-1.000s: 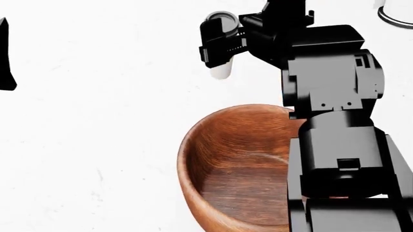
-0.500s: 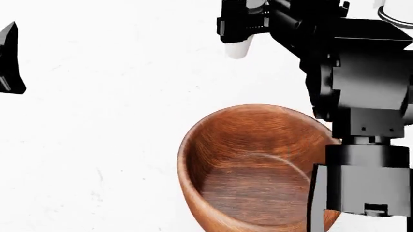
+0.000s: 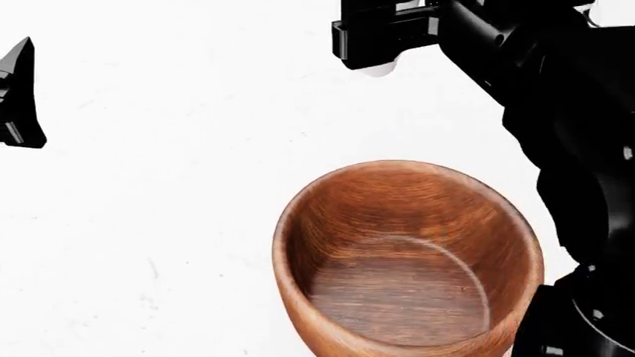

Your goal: Place the cup inside the bowl on the dining table and move the bowl to any counter.

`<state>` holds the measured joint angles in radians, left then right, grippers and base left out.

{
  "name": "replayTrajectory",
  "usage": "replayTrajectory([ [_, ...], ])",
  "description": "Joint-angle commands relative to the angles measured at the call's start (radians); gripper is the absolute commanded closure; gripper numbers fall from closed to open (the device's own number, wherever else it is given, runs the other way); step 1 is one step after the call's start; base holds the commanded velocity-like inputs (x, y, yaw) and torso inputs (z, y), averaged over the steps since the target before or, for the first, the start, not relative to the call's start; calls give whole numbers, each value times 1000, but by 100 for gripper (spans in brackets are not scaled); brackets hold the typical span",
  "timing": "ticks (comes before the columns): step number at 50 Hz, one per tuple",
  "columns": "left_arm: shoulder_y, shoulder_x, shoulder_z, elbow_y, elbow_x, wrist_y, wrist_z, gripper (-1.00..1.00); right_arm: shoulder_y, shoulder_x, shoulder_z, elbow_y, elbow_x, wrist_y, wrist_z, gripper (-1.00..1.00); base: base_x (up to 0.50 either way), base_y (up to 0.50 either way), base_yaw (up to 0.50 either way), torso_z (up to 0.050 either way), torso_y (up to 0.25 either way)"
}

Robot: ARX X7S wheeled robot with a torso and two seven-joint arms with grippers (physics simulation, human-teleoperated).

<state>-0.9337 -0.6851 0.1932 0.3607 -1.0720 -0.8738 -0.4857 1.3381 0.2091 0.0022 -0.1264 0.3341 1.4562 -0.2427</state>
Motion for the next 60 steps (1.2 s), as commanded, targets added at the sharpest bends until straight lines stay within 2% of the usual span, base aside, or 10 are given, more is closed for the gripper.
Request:
replayTrajectory([
  [1,7,8,7,3,5,7,-4,-100,-30,70,27,-117,255,114,203,100,0,0,0,0,0],
  [2,11,7,6,3,5,10,-2,-100,-32,80,27,-115,303,113,243,100,0,0,0,0,0],
  [4,19,3,3,3,6,15,5,-100,-76,233,83,-145,603,114,543,100,0,0,0,0,0],
  [6,19,3,3,2,3,16,8,-100,-87,262,91,-143,903,107,843,100,0,0,0,0,0],
  [7,19,3,2,4,1,16,8,-100,-90,270,91,-144,1053,101,923,100,0,0,0,0,0],
  [10,18,5,4,10,-3,12,2,-100,-131,305,100,-157,1339,84,1074,100,0,0,0,0,0],
  [17,32,-4,-2,9,-2,23,12,-100,-238,407,71,-241,1623,-5,1276,100,0,0,0,0,0],
  [36,33,7,6,14,-5,23,2,-100,-417,412,90,-295,1605,-24,1241,100,0,0,0,0,0],
  [55,37,-6,3,14,-11,25,10,-100,-353,381,-19,-120,1478,-9,1151,100,0,0,0,0,0],
  [60,34,-1,11,12,-5,25,8,-100,-327,393,-49,-61,1539,-29,1188,100,0,0,0,0,0],
])
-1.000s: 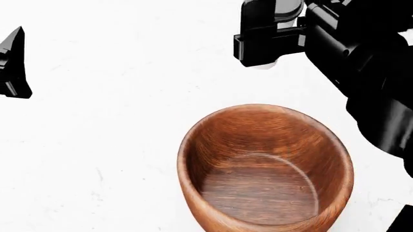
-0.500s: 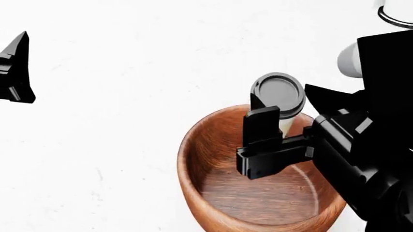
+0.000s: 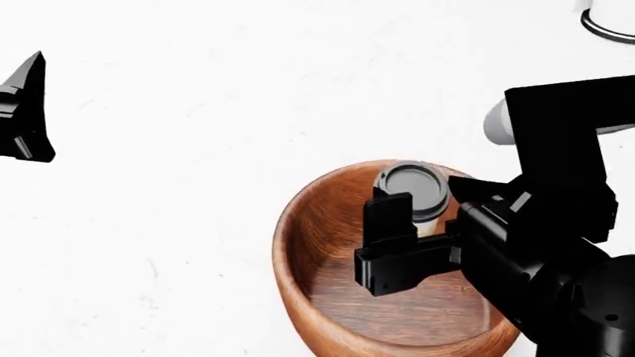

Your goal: Place the cup inside the bowl on the dining table and move the bowl to any counter.

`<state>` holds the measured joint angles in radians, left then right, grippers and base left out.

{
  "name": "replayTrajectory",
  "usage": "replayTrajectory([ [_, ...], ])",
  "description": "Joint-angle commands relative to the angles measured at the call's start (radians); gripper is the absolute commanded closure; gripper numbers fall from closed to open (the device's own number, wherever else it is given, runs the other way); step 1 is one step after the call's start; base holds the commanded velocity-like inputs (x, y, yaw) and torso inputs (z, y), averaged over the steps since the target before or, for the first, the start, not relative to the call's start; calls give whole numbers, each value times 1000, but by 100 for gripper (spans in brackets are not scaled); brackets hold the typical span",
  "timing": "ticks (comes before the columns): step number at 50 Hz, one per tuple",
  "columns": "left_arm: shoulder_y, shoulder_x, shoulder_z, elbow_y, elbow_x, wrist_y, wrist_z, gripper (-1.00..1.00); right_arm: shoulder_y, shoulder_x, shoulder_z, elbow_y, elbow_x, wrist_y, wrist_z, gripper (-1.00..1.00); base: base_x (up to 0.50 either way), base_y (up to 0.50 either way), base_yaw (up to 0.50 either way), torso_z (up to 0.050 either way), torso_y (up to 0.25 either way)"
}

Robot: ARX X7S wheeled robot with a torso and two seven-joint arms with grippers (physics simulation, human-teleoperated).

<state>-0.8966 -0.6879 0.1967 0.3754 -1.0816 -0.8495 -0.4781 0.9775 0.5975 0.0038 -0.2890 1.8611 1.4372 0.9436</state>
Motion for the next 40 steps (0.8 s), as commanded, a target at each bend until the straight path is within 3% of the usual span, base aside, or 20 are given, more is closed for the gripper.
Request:
replayTrajectory([
  [1,-6,3,10,-5,7,0,1,-100,35,5,-55,108,16,-12,4,100,0,0,0,0,0],
  [40,-5,23,30,-14,16,11,-2,-100,37,4,-201,214,-269,-19,-278,100,0,0,0,0,0],
])
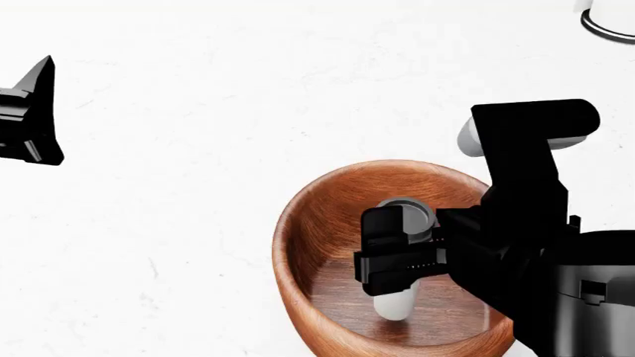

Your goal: Place the cup inside the bowl on the dining table and move the bowl to any counter.

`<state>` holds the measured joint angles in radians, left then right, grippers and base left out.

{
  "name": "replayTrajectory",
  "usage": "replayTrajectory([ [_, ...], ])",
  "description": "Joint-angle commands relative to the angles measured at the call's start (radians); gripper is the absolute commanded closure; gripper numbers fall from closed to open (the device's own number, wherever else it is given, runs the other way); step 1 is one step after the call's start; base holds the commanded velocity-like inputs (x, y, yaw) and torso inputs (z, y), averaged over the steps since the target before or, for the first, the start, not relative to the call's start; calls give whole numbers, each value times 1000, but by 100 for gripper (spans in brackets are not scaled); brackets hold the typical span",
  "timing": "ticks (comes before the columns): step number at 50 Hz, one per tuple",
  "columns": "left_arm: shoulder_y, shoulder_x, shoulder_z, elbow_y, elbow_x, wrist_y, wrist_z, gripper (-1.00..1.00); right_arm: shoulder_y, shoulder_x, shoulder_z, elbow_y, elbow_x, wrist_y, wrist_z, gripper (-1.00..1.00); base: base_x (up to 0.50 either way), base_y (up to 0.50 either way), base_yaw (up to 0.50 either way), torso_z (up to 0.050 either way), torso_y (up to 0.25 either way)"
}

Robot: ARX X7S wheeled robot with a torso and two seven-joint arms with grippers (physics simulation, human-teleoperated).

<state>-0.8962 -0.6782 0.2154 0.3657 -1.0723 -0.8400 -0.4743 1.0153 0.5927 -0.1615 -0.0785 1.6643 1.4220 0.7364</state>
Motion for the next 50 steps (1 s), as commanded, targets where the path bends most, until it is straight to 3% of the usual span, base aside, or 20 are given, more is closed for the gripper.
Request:
replayTrajectory([
  [1,-3,13,11,-2,5,1,-8,-100,-6,10,-37,2,-71,-4,-71,100,0,0,0,0,0],
  [21,11,-17,-6,-4,-7,9,14,-100,-11,29,-65,-6,-63,-21,-61,100,0,0,0,0,0],
  [22,11,-12,-1,-3,-4,9,10,-100,-5,31,-70,-6,-57,-14,-67,-100,0,0,0,0,0],
  [37,-4,7,15,0,-2,2,-7,-100,58,66,-54,-11,-18,-28,-32,-100,0,0,0,0,0],
  [50,1,4,13,1,-5,6,-6,-100,166,194,-15,40,94,-9,80,-100,0,0,0,0,0],
])
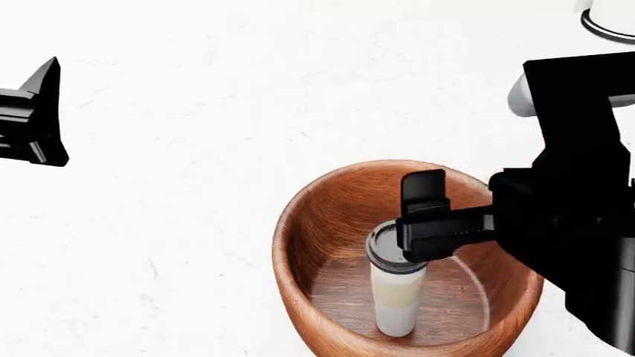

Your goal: Place the cup inside the bowl on the dining table and move the bowl to any counter.

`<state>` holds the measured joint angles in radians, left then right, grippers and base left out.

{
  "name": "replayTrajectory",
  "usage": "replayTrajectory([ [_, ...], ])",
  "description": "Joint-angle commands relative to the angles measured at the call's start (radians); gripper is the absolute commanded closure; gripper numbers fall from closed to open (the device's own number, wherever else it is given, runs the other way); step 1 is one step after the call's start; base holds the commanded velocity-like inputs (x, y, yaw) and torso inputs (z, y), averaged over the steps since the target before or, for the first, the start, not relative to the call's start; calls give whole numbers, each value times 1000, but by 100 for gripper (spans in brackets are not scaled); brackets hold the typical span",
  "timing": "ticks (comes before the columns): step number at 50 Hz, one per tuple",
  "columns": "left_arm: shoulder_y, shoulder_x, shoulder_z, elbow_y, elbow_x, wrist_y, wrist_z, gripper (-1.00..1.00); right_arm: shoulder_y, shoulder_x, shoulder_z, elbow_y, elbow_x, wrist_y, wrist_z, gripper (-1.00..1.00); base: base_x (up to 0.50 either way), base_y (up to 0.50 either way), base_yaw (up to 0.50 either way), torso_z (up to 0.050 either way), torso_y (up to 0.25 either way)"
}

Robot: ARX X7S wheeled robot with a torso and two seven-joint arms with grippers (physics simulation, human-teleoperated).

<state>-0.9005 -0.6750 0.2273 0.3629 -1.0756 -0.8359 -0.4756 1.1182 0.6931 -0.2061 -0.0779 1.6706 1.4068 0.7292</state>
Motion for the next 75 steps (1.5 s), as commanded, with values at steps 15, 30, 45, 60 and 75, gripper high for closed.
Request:
replayTrajectory([
  [15,9,2,3,-8,-2,11,11,-100,148,229,-112,281,445,32,308,-100,0,0,0,0,0],
  [30,53,-5,-5,8,-8,29,11,-100,-30,204,-143,253,476,-32,305,-100,0,0,0,0,0],
  [45,88,-12,-15,22,-16,41,8,-100,2,117,-176,410,292,-58,182,-100,0,0,0,0,0],
  [60,113,-18,-23,22,-14,55,6,-100,69,58,-248,559,93,-77,6,-100,0,0,0,0,0],
  [75,128,-25,-28,21,-14,65,9,-100,82,31,-297,601,23,-83,-75,-100,0,0,0,0,0],
])
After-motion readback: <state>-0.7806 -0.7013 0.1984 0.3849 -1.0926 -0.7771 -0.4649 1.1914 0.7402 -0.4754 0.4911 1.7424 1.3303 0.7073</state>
